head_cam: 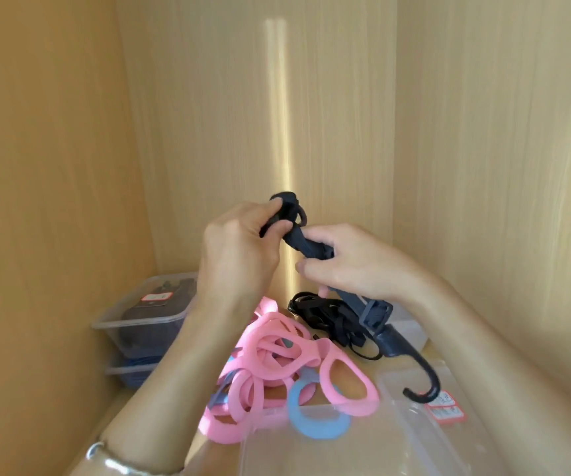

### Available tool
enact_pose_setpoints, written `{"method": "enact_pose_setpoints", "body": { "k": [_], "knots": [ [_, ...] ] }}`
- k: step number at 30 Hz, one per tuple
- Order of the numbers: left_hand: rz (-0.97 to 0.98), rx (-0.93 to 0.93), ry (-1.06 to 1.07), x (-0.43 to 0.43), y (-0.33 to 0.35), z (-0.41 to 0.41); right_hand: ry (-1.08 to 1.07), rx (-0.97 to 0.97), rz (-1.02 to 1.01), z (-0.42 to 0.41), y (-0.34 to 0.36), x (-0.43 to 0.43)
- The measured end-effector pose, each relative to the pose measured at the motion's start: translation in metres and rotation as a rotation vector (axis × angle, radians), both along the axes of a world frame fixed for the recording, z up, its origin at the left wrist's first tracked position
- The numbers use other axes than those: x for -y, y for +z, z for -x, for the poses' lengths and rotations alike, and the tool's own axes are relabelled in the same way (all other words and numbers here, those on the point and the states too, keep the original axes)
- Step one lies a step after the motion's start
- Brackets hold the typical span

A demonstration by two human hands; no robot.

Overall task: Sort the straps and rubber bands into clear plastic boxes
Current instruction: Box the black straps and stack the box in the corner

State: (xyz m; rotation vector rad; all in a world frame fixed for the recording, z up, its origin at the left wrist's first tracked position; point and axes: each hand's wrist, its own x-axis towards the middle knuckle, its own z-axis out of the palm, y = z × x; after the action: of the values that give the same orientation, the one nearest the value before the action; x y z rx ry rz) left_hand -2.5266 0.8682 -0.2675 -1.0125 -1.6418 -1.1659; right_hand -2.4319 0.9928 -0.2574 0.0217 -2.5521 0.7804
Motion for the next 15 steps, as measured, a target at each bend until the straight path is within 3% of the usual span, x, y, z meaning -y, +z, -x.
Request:
{"method": "enact_pose_setpoints", "body": {
  "k": [6, 11, 15],
  "knots": [
    [0.243, -0.115, 0.09, 0.004, 0.008, -0.003, -0.099, -0.136, -0.1, -0.001, 0.004, -0.006],
    [0.333, 0.198, -0.044, 0.017, 0.022, -0.012, -0.072, -0.301, -0.008, -0.001, 0.007, -0.017],
    [0.329, 0.47, -0.36, 0.028, 0.025, -0.005, 0.063, -0.335, 0.16, -0.005, 0.007, -0.021]
  ]
}}
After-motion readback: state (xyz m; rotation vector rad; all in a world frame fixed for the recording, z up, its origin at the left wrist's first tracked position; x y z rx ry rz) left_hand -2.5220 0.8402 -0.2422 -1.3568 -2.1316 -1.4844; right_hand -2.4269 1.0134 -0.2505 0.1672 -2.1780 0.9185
